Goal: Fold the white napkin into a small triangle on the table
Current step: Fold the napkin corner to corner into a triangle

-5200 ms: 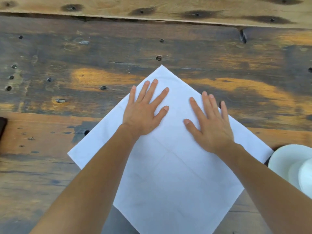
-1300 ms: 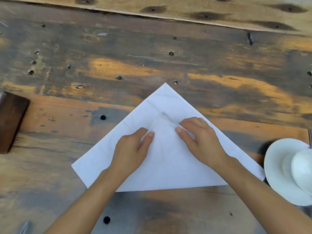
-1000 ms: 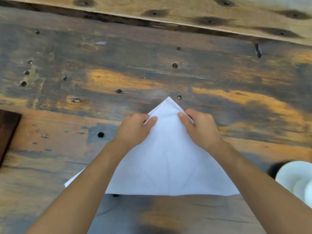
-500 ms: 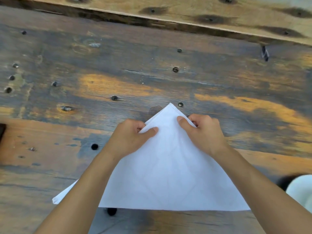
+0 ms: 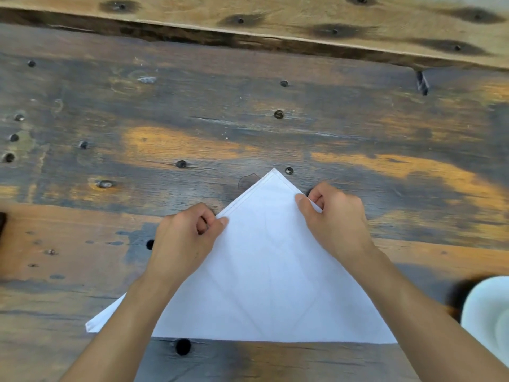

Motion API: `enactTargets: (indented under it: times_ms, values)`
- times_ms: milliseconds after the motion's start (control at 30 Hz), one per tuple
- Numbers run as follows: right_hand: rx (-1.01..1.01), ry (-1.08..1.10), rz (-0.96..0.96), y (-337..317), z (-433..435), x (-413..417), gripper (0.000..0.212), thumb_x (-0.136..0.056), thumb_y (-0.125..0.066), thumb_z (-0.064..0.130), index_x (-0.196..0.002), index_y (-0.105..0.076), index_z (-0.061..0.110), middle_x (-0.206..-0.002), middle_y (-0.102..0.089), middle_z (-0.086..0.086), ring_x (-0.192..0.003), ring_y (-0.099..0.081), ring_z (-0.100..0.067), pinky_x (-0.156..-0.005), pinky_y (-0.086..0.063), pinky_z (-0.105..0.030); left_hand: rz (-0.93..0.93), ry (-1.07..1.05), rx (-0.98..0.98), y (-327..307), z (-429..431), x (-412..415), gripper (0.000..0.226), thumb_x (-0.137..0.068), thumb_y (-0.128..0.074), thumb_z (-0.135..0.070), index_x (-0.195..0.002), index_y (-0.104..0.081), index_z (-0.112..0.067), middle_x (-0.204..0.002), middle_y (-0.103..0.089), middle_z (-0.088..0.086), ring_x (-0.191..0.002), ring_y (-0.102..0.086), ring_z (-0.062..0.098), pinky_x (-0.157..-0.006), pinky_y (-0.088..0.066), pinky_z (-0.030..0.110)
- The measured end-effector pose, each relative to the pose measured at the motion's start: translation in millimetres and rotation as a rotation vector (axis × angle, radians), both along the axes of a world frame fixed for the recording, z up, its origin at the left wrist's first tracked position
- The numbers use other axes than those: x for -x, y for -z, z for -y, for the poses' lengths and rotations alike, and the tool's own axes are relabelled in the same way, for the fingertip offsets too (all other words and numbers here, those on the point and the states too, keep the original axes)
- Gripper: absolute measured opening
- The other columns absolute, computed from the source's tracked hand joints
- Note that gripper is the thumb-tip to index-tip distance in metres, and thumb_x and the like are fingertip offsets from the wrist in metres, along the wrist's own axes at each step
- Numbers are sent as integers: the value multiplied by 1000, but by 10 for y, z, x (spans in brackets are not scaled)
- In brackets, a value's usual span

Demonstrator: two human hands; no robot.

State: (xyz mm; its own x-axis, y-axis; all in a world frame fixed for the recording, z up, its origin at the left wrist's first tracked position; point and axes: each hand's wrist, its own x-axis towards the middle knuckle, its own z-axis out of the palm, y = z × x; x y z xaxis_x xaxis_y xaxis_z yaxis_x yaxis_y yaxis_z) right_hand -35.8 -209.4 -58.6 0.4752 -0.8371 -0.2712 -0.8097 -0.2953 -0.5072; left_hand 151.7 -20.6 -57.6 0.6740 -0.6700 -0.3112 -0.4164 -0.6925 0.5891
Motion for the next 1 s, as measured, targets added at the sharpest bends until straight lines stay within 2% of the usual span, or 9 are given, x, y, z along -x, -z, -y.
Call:
enactTargets:
  times_ms: [167,300,400,533,667,767,867,933,1000]
  values:
    - [8,17,19,51,3,30,30,-93,-64,45,-76,-54,22,-65,-60,6,-68,-56,-19,-61,-40,-31,26,-9,6,33,-9,-19,30,-91,-73,-40,-69,-57,-25,-52,-53,-6,-64,-55,9,-56,-37,13]
    - [4,29,15,76,8,25,33,-93,-64,49,-75,-53,23,-66,-60,6,-67,-55,-18,-60,-35,-30,59,-25,-4,61,-17,-12,31,-92,-69,-44,-71,-56,-24,-53,-54,-4,-57,-55,10,-56,-38,21]
    - [-19,52,7,82,16,18,35,-93,-63,51,-75,-54,21,-68,-60,5,-70,-56,-20,-61,-36,-31,132,-60,58,75,-1,2,30,-92,-70,-42,-72,-56,-25,-61,-57,-7,-61,-56,8,-56,-39,26]
    - [-34,53,4,90,20,-7,35,-94,-63,50,-75,-53,22,-68,-59,5,-70,-55,-18,-59,-34,-30,166,-43,109,62,-38,-6,20,-84,-77,-46,-85,-63,-31,-82,-55,-16,-76,-55,3,-63,-39,18]
    - [-35,39,20,69,3,-34,34,-95,-62,49,-77,-53,22,-70,-58,6,-70,-54,-17,-59,-34,-30,283,26,83,36,-235,-64,20,-85,-80,-40,-92,-66,-28,-77,-52,-17,-75,-48,14,-68,-42,34]
    - [-32,22,-7,68,1,0,33,-96,-61,48,-78,-53,21,-70,-57,6,-71,-54,-19,-58,-33,-30,309,2,86,72,-384,-34,26,-90,-69,-50,-93,-66,-25,-77,-53,-13,-75,-48,17,-73,-44,40]
    - [-3,-13,-36,2,-7,22,27,-96,-61,46,-88,-58,20,-81,-60,2,-81,-57,-25,-59,-37,-30,475,42,90,121,-499,39,43,-94,-54,-54,-110,-70,-17,-100,-63,-1,-89,-54,28,-83,-38,42]
    - [186,-70,-37,-62,-107,60,28,-95,-65,41,-109,-64,17,-104,-64,-5,-96,-57,-32,-76,-43,-37,597,126,119,144,-568,126,43,-98,-53,-48,-125,-66,-17,-125,-63,4,-109,-58,31,-91,-33,44]
    - [351,-133,29,-105,-366,90,41,-96,-65,36,-128,-62,10,-127,-61,-13,-112,-56,-39,-92,-43,-48,643,287,153,184,-638,262,46,-101,-53,-41,-139,-60,-14,-145,-57,7,-131,-53,31,-106,-32,49]
